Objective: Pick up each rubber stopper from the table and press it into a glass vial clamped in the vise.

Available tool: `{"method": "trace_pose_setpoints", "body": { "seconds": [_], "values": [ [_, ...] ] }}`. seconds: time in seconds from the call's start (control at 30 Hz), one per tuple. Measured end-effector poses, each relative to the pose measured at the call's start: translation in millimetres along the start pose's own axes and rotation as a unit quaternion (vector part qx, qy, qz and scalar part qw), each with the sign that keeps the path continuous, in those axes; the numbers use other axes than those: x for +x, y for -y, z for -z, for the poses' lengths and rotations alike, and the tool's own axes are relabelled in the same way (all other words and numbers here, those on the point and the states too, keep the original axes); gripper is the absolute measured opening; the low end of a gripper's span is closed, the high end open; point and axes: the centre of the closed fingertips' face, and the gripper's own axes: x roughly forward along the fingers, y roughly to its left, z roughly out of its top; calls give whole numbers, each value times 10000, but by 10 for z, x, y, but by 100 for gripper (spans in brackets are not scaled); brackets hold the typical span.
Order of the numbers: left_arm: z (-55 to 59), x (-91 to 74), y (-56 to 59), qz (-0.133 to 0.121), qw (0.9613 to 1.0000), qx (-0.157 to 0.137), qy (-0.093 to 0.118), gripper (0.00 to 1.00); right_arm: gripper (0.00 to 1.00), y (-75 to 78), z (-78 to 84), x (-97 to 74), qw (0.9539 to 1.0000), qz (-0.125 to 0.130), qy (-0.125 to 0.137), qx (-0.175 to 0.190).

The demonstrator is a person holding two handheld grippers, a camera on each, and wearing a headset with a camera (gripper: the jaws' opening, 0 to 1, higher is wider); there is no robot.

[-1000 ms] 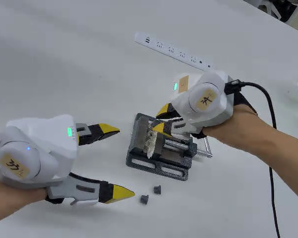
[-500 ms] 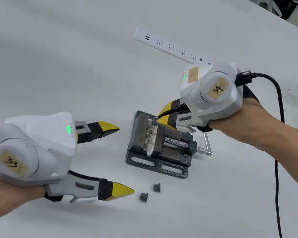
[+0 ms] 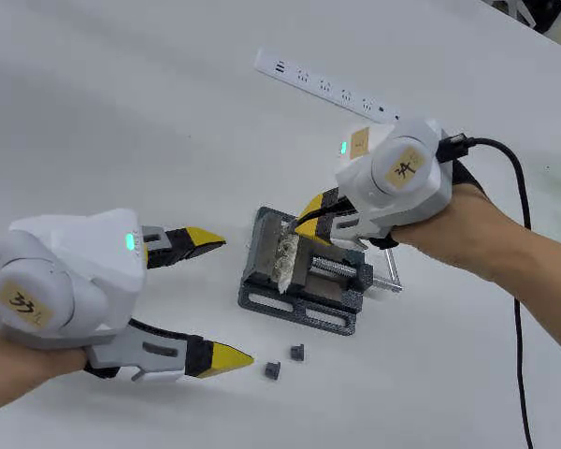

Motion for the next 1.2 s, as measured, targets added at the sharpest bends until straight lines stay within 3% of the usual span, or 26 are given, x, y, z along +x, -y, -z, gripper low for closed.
{"method": "trace_pose_setpoints", "body": {
  "seconds": [0.4,1.2],
  "values": [
    [78,43,50,118,9999,43,-105,74,0,-6,12,23,9999,-53,-71,-56],
    [61,67,49,134,9999,6,-31,72,0,-16,5,42,9997,-152,-211,23]
  ]
}}
